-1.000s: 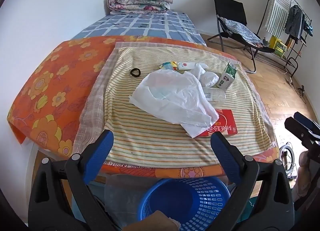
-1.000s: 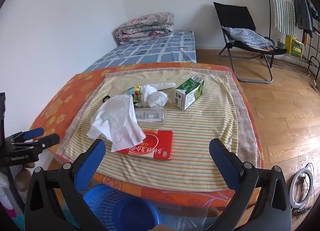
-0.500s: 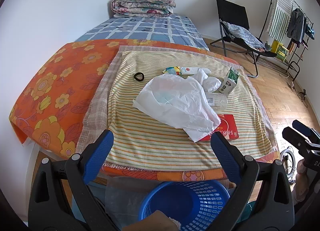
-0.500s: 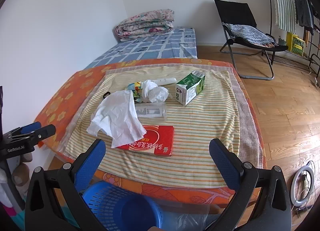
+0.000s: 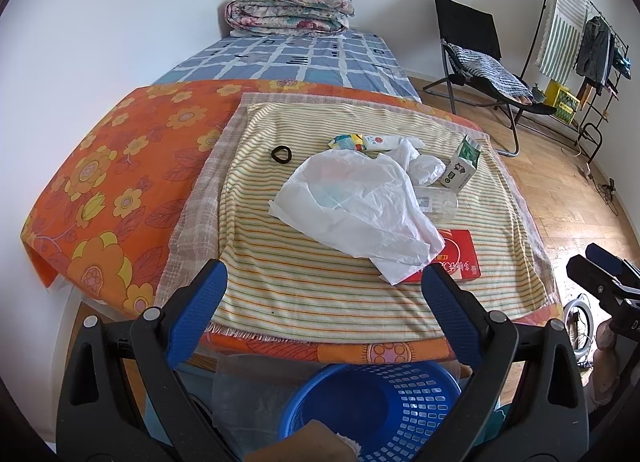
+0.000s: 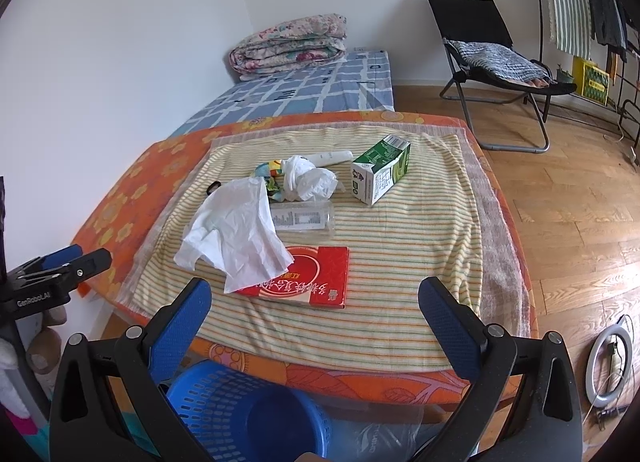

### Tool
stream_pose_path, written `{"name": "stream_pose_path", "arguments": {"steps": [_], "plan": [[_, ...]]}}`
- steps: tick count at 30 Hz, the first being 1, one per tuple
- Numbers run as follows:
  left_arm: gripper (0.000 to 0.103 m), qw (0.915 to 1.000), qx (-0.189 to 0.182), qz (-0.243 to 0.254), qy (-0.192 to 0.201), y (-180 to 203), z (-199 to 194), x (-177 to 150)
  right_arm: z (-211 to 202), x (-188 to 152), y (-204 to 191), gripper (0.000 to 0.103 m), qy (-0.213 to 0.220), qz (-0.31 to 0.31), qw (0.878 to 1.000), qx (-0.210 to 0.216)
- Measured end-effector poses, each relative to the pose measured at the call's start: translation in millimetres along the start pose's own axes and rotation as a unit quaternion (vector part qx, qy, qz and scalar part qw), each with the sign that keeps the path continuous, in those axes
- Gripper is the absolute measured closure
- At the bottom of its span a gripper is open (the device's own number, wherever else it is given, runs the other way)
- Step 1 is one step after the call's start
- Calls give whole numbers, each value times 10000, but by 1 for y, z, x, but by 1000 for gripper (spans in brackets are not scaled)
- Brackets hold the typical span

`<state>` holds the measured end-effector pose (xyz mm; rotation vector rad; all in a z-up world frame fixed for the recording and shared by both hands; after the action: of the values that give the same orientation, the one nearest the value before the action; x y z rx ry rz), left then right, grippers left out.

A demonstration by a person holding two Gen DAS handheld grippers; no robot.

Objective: Collect trash

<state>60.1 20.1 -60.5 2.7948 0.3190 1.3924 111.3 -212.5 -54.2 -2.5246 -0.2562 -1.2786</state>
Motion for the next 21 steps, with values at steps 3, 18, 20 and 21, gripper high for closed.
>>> {"name": "stream_pose_path", "arguments": {"steps": [3,18,20,21], "plan": [[3,10000,6,4,7,-2,0,1,0,-1,-1,0,-14,-10,10000,3],[3,10000,20,12,1,-2,0,1,2,-3,0,0,-49,0,10000,18],[3,10000,22,7,-3,-2,0,1,2,-3,0,0,-54,8,10000,19],[3,10000,24,6,-3,-2,0,1,2,-4,0,0,-59,11,10000,19]]}}
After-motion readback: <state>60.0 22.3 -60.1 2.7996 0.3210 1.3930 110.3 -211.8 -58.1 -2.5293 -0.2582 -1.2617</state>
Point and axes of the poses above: each gripper's, at about its wrist camera, not at the fingertips, and z roughly the way its jaws point, y to its right, x to its top, the point moved 8 cm from there along z, roughly the way its jaws point, and after that the axes turned 11 degrees about y, right-handed, at the moved point
